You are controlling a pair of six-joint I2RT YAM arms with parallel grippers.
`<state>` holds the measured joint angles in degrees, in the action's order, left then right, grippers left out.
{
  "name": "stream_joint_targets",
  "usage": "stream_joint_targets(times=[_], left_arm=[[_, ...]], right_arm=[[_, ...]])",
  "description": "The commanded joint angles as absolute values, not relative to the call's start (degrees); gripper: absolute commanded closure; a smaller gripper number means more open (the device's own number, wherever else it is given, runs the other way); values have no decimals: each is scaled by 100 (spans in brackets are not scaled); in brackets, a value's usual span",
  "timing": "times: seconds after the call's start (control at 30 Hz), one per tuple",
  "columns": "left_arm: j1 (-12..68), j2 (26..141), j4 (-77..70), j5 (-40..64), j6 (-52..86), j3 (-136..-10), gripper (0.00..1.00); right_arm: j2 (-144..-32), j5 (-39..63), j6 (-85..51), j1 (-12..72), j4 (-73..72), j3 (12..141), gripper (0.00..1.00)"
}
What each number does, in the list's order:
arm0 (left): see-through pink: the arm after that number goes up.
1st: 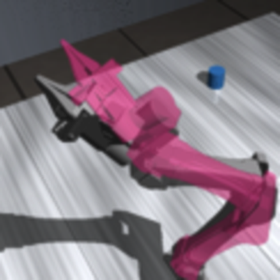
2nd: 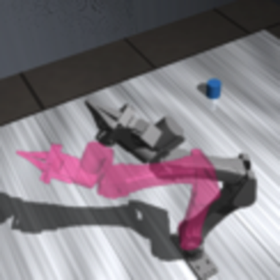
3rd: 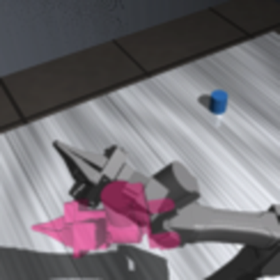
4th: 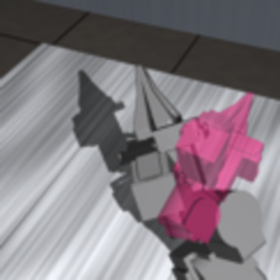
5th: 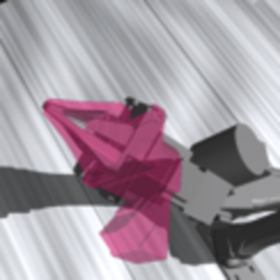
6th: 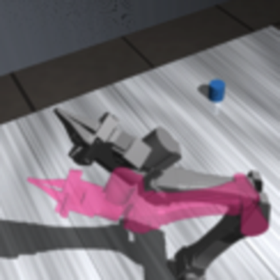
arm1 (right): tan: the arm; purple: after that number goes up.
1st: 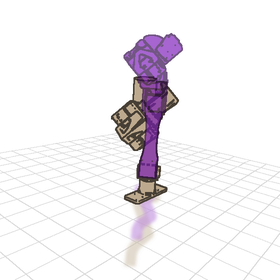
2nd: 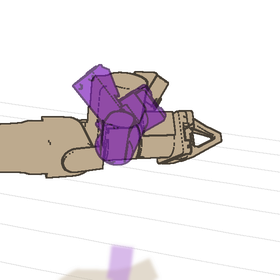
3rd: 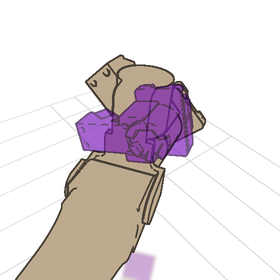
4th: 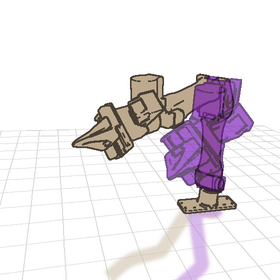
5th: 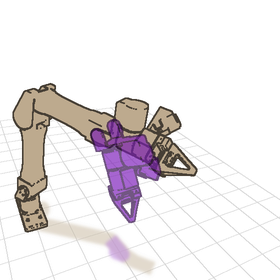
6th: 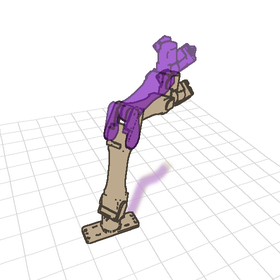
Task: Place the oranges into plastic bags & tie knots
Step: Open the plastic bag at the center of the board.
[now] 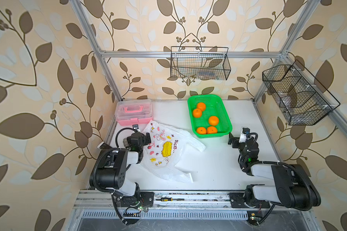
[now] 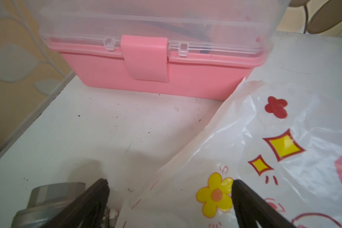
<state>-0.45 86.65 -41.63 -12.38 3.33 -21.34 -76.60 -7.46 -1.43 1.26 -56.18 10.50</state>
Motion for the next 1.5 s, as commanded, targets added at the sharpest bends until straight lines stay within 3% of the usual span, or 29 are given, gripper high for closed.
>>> stream_joint_targets(times=[0.0, 0.9, 1.03, 1.17, 1.27, 1.37, 1.47], left_arm=[[-79, 8608, -4245, -1220, 360, -2241, 1], [-79, 8569, -4359, -1235, 345, -2200, 1], [-79, 7280, -3755, -1418, 414, -2001, 1], [-71, 5264, -2271, -1769, 617, -2050, 1], [-70, 4386, -1495, -1841, 1452, -2255, 1], [-70, 4250, -562, -1125, 2131, -2824, 1], [-70, 4712, 439, 26, 2419, -3693, 1]], right_arm=[[-7712, -625, -77, 132, -5660, 1090, 0], [-7699, -290, -176, -58, -5681, 1075, 0], [-7273, -555, -408, -170, -5618, 938, 0], [-5678, -866, -740, -364, -3834, 1131, 0], [-4560, -841, -974, -436, -2592, 1372, 0], [-4031, -230, -1203, -556, -1250, 1954, 0], [-4274, 483, -1351, -633, 148, 2764, 0]])
